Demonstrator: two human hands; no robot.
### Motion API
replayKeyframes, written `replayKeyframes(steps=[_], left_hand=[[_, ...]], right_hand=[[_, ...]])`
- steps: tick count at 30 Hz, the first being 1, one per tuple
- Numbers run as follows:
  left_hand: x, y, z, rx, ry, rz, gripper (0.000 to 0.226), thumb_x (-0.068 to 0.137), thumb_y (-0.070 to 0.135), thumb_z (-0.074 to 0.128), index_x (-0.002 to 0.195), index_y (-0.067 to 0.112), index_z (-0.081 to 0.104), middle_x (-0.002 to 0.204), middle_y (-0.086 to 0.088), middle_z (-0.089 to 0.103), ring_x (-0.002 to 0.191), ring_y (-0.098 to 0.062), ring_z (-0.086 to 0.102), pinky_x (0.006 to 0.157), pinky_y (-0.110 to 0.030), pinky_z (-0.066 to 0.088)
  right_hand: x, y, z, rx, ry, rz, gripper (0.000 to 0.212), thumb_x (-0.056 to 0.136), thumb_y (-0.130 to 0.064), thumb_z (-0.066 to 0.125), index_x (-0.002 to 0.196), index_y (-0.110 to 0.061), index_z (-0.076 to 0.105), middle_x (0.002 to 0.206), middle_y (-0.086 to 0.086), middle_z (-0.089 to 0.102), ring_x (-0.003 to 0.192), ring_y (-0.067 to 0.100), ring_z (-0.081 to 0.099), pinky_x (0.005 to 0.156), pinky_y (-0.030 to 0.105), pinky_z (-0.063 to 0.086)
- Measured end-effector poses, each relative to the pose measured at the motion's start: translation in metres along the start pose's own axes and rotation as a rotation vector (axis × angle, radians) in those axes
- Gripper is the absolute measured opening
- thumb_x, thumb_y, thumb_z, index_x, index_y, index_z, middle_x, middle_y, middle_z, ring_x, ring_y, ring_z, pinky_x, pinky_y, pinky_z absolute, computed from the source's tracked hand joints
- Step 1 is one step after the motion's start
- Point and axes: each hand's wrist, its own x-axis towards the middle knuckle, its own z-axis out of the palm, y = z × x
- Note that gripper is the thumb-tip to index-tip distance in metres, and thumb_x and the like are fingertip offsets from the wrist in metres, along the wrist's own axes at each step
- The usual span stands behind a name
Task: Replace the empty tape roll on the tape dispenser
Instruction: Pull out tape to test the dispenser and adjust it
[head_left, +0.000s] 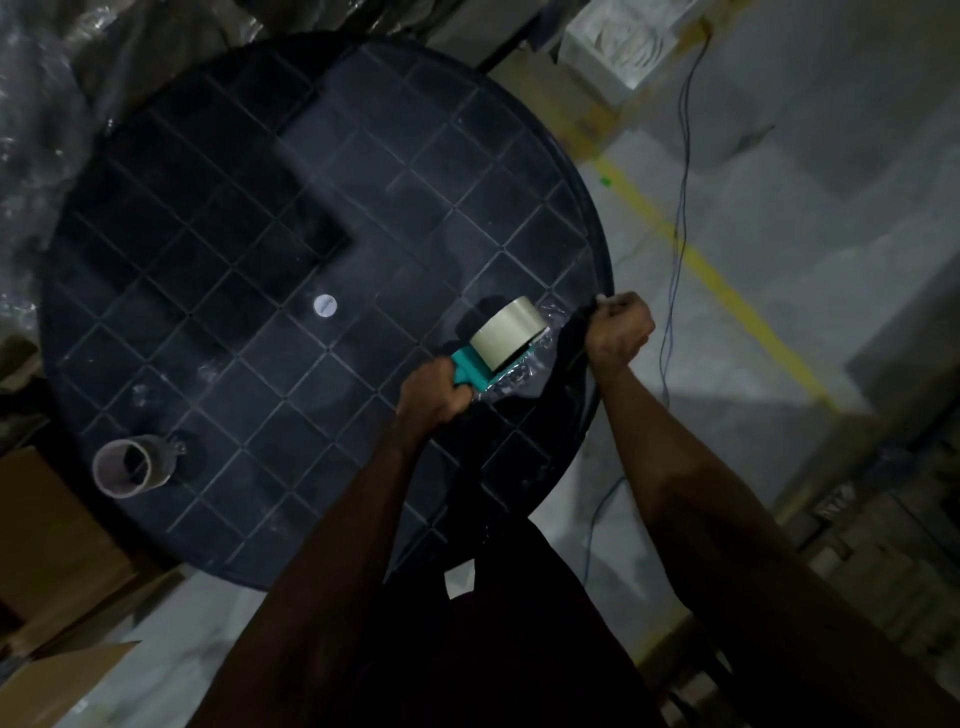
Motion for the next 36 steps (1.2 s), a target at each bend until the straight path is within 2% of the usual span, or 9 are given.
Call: replayKeyframes(steps=[3, 7, 10, 13, 18, 23, 27, 30, 36], left_hand=[[-0.001, 0.001, -0.002, -0.034, -0.007, 0.011, 0.056, 0.067, 0.042, 0.046, 0.104, 0.003, 0.061, 0.104, -0.020, 0.067, 0.096, -0.039, 0.064, 0.081, -0.041, 0.050], [-0.005, 0.003, -0.005, -0.024, -0.008, 0.009, 0.056, 0.069, 0.042, 0.046, 0.107, 0.003, 0.060, 0.109, -0.021, 0.066, 0.100, -0.039, 0.063, 0.082, -0.039, 0.049], [-0.005, 0.003, -0.008, -0.013, -0.037, 0.017, 0.055, 0.070, 0.042, 0.049, 0.107, 0.003, 0.062, 0.109, -0.022, 0.067, 0.101, -0.040, 0.064, 0.081, -0.039, 0.050], [-0.005, -0.002, -0.010, -0.001, -0.040, 0.064, 0.050, 0.074, 0.046, 0.057, 0.110, 0.011, 0.062, 0.106, -0.018, 0.071, 0.100, -0.039, 0.066, 0.081, -0.040, 0.052], [-0.019, -0.010, -0.008, 0.012, 0.015, 0.208, 0.050, 0.093, 0.038, 0.056, 0.133, 0.010, 0.048, 0.103, -0.022, 0.071, 0.092, -0.042, 0.067, 0.073, -0.040, 0.050], [-0.030, -0.009, -0.023, 0.130, 0.011, 0.295, 0.061, 0.093, 0.043, 0.046, 0.135, -0.002, 0.045, 0.104, -0.030, 0.068, 0.090, -0.046, 0.065, 0.075, -0.046, 0.049], [-0.037, -0.022, -0.039, 0.148, -0.004, 0.264, 0.041, 0.094, 0.029, 0.058, 0.121, -0.002, 0.057, 0.110, -0.028, 0.068, 0.096, -0.045, 0.064, 0.078, -0.041, 0.046], [-0.053, -0.040, -0.047, 0.178, -0.061, 0.281, 0.046, 0.090, 0.038, 0.051, 0.109, -0.003, 0.060, 0.103, -0.028, 0.068, 0.092, -0.044, 0.065, 0.074, -0.041, 0.047], [-0.088, -0.080, -0.058, 0.206, -0.064, 0.249, 0.029, 0.094, 0.021, 0.058, 0.111, -0.002, 0.063, 0.112, -0.027, 0.067, 0.102, -0.044, 0.063, 0.081, -0.040, 0.047]], right_hand=[[-0.006, 0.014, -0.007, -0.035, -0.045, -0.221, 0.027, 0.082, 0.004, 0.054, 0.093, -0.012, 0.071, 0.096, 0.007, 0.072, 0.089, 0.022, 0.068, 0.080, 0.026, 0.053], [-0.030, 0.043, -0.002, -0.193, -0.472, -0.737, 0.051, 0.077, 0.002, 0.056, 0.127, -0.009, 0.063, 0.129, 0.011, 0.064, 0.121, 0.024, 0.057, 0.108, 0.035, 0.045], [-0.042, 0.057, 0.002, -0.312, -0.607, -0.798, 0.071, 0.082, -0.011, 0.062, 0.149, -0.010, 0.039, 0.154, 0.011, 0.042, 0.145, 0.030, 0.034, 0.117, 0.049, 0.034], [-0.044, 0.060, -0.004, -0.516, -0.619, -0.902, 0.075, 0.083, -0.021, 0.052, 0.154, -0.016, 0.028, 0.162, 0.008, 0.026, 0.150, 0.034, 0.022, 0.111, 0.061, 0.035], [-0.053, 0.044, -0.008, -0.751, -0.664, -0.877, 0.066, 0.087, -0.027, 0.059, 0.149, -0.015, 0.040, 0.164, 0.008, 0.020, 0.152, 0.033, 0.015, 0.116, 0.061, 0.025], [-0.053, 0.032, -0.010, -0.835, -0.727, -0.829, 0.061, 0.092, -0.031, 0.056, 0.149, -0.016, 0.039, 0.164, 0.009, 0.020, 0.152, 0.032, 0.012, 0.122, 0.054, 0.014], [-0.054, 0.022, -0.006, -0.893, -0.722, -0.796, 0.074, 0.087, -0.030, 0.059, 0.153, -0.022, 0.027, 0.166, 0.003, 0.014, 0.151, 0.031, 0.015, 0.120, 0.056, 0.017], [-0.055, 0.021, -0.007, -0.919, -0.748, -0.728, 0.087, 0.086, -0.031, 0.062, 0.158, -0.027, 0.014, 0.167, 0.000, 0.006, 0.153, 0.030, 0.009, 0.121, 0.056, 0.015], [-0.062, 0.015, -0.008, -0.937, -0.745, -0.667, 0.085, 0.088, -0.037, 0.061, 0.158, -0.029, 0.012, 0.168, -0.003, 0.003, 0.154, 0.028, 0.007, 0.120, 0.057, 0.014]])
